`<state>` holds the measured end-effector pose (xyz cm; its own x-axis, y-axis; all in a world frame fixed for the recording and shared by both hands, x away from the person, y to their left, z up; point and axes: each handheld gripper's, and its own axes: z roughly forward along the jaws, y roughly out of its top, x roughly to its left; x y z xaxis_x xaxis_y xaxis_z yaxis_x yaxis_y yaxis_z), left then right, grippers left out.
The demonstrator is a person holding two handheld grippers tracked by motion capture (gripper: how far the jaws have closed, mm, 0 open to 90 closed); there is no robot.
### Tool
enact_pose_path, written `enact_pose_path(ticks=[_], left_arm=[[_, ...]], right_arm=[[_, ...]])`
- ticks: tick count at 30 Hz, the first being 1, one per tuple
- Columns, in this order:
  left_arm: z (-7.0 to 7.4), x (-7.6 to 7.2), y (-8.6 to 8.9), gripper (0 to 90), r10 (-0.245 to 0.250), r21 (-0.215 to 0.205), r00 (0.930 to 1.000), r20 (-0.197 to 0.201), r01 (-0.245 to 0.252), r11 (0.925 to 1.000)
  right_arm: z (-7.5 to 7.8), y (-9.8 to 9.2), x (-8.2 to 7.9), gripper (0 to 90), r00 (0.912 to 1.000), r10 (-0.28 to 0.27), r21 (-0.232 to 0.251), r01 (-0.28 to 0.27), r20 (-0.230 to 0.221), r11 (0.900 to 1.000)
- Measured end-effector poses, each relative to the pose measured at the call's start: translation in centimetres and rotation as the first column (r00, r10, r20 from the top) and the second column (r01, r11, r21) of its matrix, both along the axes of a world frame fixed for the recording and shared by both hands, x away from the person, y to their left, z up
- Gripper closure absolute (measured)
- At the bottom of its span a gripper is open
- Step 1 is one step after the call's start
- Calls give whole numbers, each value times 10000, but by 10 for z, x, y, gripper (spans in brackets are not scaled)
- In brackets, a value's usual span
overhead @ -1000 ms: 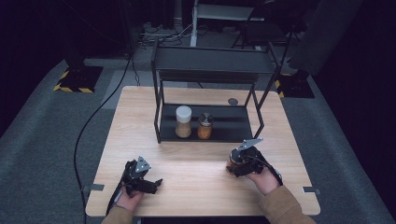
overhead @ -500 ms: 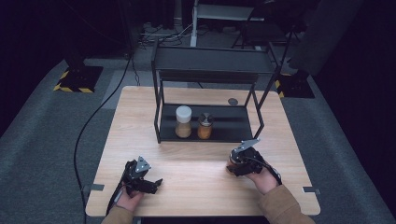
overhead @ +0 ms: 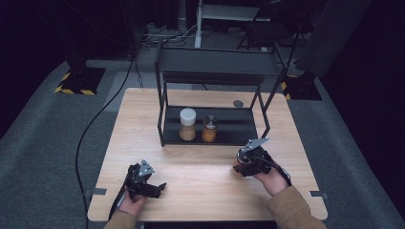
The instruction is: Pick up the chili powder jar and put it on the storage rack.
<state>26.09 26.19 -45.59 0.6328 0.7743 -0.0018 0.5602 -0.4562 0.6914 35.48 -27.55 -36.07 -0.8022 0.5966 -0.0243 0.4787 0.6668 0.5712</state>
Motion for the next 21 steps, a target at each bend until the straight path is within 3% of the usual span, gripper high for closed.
enact_pose_path(ticks=[21], left_arm=[[0,-2,-1,1,45,-10,10000,-7,-45,10000]], right_arm=[[32,1,4,315,9989,-45,8,45,477,10000]])
